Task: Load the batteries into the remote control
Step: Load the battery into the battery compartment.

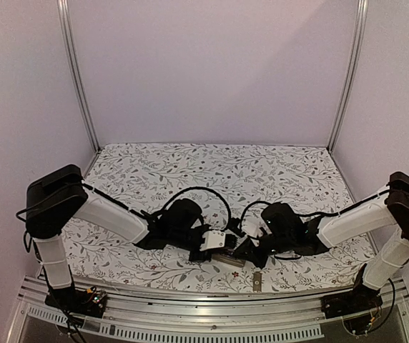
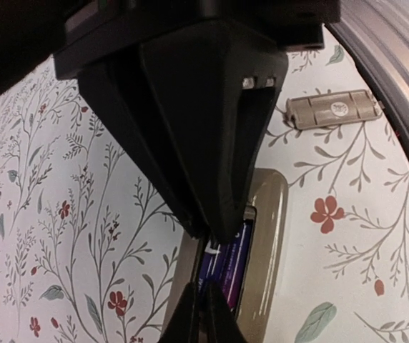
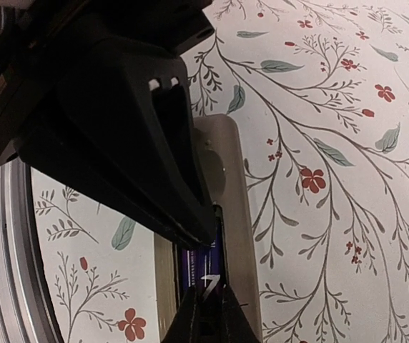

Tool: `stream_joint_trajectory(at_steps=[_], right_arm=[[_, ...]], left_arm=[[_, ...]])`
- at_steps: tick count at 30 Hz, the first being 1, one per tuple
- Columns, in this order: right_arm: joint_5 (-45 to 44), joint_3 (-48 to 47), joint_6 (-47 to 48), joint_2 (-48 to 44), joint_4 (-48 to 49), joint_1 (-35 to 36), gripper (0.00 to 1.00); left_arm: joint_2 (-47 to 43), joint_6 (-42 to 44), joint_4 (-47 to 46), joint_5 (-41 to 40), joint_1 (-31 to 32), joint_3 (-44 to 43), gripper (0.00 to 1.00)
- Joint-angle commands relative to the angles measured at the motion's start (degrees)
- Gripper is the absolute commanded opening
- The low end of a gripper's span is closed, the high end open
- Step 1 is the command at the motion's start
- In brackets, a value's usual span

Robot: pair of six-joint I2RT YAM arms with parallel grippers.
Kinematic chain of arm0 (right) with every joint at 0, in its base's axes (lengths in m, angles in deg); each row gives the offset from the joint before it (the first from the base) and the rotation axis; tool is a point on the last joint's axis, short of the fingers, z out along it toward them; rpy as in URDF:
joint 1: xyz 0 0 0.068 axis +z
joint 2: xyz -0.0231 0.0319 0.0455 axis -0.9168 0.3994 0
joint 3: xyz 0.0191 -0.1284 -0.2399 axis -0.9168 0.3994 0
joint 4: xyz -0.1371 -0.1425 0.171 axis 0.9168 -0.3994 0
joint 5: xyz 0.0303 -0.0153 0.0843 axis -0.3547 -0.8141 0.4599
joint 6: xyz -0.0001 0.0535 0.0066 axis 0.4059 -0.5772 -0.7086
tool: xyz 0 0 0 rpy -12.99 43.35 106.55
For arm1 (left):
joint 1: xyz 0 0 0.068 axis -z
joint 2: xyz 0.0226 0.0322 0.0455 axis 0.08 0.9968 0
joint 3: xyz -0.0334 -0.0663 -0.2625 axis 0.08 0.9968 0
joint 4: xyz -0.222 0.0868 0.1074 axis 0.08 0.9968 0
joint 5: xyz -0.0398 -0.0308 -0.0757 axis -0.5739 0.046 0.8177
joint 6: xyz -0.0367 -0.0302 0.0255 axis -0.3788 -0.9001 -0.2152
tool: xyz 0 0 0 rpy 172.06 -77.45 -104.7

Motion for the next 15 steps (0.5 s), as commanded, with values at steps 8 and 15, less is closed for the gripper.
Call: stream_joint_trajectory(at_steps=[8,15], right_arm=[[-3.5,-0.6,-1.8,3.6,-3.9,1.0,0.02],[-3.9,1.2,-3.6,2.9,-3.9,1.3,0.01]], left_arm=[[2.9,-0.7,3.6,0.1,0.4,0.9,0.03],[2.9,-1.5,2.9,-0.2,0.4,1.3,0.02]])
